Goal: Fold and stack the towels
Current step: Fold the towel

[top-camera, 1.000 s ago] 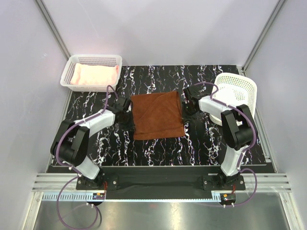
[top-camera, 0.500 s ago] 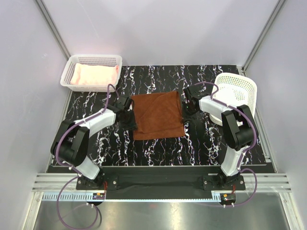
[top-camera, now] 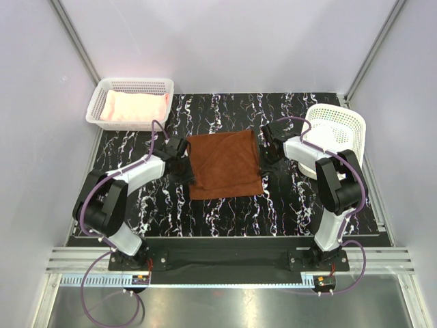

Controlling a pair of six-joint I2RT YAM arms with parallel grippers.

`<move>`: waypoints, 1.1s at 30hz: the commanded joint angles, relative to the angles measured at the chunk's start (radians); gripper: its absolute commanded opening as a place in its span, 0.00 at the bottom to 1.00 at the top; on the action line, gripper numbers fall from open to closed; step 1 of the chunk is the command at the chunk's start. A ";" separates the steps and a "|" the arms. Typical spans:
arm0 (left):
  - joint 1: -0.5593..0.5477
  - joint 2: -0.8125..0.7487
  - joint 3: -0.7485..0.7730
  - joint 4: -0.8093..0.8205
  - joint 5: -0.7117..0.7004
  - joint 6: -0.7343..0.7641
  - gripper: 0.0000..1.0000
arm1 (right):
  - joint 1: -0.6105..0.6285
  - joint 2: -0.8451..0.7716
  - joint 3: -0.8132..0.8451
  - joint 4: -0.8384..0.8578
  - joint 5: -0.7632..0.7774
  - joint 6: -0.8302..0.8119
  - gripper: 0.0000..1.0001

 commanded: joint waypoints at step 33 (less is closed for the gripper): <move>0.037 0.019 0.500 -0.300 -0.163 0.102 0.00 | -0.023 0.044 0.618 -0.309 0.036 -0.046 0.00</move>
